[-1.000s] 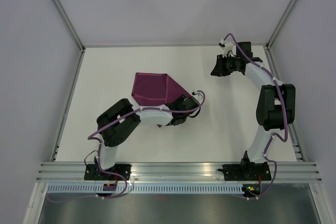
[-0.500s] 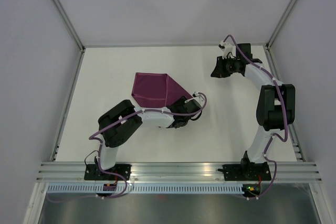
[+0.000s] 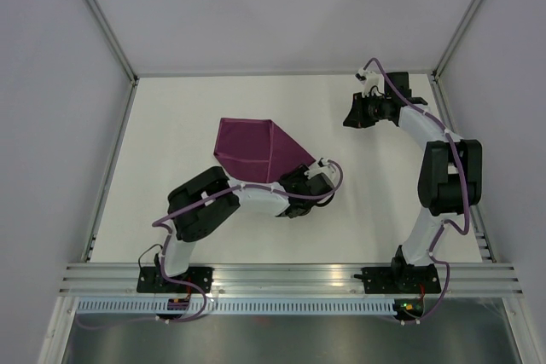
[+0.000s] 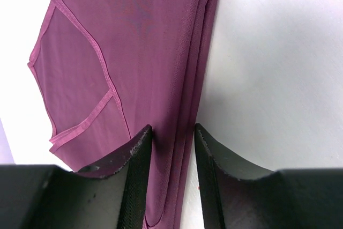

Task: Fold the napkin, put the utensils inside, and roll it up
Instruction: Roll the napkin with the utensil

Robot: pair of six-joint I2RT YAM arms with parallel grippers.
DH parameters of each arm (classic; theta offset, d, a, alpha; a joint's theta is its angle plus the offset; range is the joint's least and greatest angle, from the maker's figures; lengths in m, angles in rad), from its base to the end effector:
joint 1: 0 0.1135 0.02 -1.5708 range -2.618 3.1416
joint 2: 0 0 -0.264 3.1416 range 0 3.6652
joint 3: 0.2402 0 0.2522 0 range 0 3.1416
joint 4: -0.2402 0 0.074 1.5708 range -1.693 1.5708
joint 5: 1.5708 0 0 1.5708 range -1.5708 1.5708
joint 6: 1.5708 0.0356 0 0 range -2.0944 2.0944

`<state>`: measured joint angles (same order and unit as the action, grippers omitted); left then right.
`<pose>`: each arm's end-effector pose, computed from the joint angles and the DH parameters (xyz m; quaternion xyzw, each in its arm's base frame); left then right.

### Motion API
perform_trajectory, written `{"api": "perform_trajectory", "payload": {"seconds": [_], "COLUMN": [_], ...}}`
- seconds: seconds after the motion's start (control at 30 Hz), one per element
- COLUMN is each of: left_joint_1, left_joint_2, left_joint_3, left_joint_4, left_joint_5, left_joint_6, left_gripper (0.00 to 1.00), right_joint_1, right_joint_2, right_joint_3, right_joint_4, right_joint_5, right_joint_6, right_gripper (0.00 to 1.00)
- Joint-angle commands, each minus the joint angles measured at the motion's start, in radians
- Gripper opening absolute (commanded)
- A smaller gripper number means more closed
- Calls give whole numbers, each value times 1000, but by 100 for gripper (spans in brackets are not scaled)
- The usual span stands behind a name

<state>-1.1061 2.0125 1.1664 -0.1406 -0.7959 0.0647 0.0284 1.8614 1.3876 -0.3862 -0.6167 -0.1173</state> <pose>0.1996 -0.3414 0.1260 0.3948 0.7975 0.1899 0.4149 0.4075 0.0322 0.2300 -0.1703 0.8832 0.2695 0.3439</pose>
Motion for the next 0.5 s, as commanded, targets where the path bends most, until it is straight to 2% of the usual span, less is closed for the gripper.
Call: {"api": "perform_trajectory", "payload": {"seconds": [0.0, 0.07, 0.3, 0.47], "left_joint_1": [2, 2, 8, 9], "left_joint_2": [94, 101, 130, 135], "left_joint_3": [-30, -28, -24, -24], "left_joint_4": [-105, -105, -93, -90], "left_joint_5": [73, 69, 69, 83], "left_joint_6": [-43, -42, -29, -19], "left_gripper": [42, 39, 36, 27], "right_joint_1": [-5, -5, -5, -7], "right_joint_2": [-36, -30, -24, -24], "right_joint_3": [-1, -1, 1, -1], "right_joint_4": [35, 36, 38, 43], "right_joint_5": [-18, -17, -18, -15], "right_joint_6": [-7, -7, -8, -15], "right_gripper": [18, 18, 18, 17]}}
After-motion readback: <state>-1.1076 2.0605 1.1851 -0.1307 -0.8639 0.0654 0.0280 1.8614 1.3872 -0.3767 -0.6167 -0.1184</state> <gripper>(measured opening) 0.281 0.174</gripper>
